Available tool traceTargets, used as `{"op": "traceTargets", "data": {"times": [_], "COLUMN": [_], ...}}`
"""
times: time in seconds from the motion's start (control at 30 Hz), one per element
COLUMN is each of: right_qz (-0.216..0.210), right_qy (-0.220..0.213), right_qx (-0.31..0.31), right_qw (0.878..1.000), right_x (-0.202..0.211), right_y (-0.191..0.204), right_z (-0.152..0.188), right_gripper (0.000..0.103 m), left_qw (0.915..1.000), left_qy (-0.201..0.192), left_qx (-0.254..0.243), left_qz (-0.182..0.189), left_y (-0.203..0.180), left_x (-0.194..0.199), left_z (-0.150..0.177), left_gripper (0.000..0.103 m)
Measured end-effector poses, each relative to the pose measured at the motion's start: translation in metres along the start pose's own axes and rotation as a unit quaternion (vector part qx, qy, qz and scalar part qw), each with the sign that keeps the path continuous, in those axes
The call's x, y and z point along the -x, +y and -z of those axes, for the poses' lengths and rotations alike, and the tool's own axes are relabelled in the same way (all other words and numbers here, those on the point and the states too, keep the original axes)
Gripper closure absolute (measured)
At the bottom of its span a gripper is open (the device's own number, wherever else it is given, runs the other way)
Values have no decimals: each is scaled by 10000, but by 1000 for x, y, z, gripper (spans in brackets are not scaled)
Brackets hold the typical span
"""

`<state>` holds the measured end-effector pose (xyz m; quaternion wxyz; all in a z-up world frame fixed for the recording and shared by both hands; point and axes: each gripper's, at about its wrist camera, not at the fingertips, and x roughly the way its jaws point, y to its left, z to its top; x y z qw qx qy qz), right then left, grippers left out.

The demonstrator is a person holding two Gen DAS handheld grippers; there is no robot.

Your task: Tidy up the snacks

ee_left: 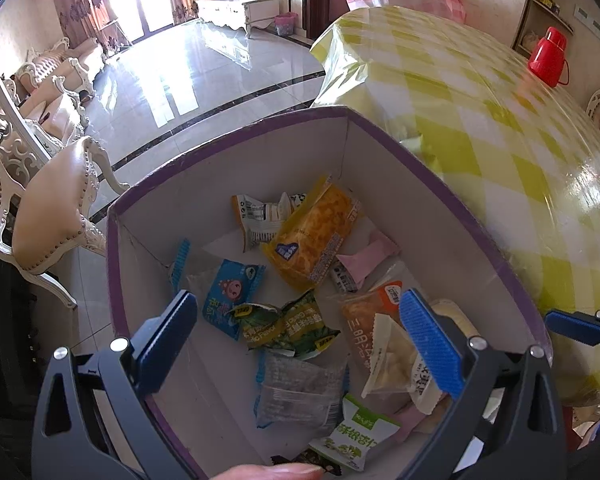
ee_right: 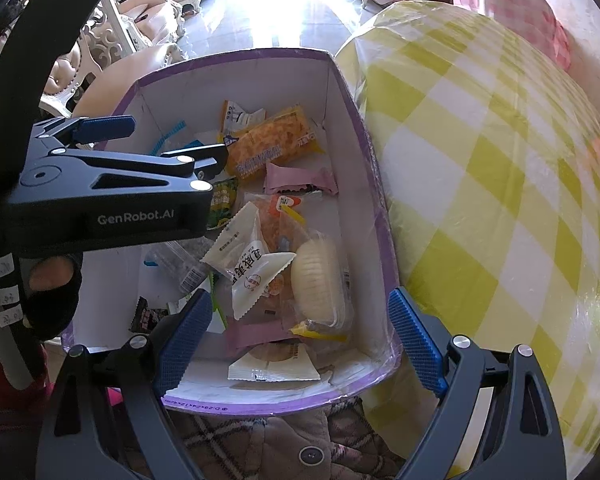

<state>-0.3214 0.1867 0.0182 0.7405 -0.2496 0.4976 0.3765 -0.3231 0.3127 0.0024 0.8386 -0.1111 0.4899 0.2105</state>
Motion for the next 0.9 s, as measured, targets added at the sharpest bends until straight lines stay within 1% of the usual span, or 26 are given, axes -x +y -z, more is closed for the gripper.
{"op": "traceTargets", "data": {"times": [0.53,0.63,0.9], "right_qz": [-15,-26,-38], "right_qy": [38,38,38], "right_qx": [27,11,-10], "right_qw": [10000,10000,10000], "right_x": [-3,-3,-3], "right_y": [1,1,1], "right_z": [1,1,2], "right_gripper": [16,16,16], "left_qw": [10000,9999,9999], "left_qy": [67,26,132], "left_qx": [-54,-83,-22], "left_qz": [5,-75,-3], "left_y": [1,0,4], "left_x": [-5,-4,-7], "left_z": [1,2,0], "left_gripper": [1,1,1]}}
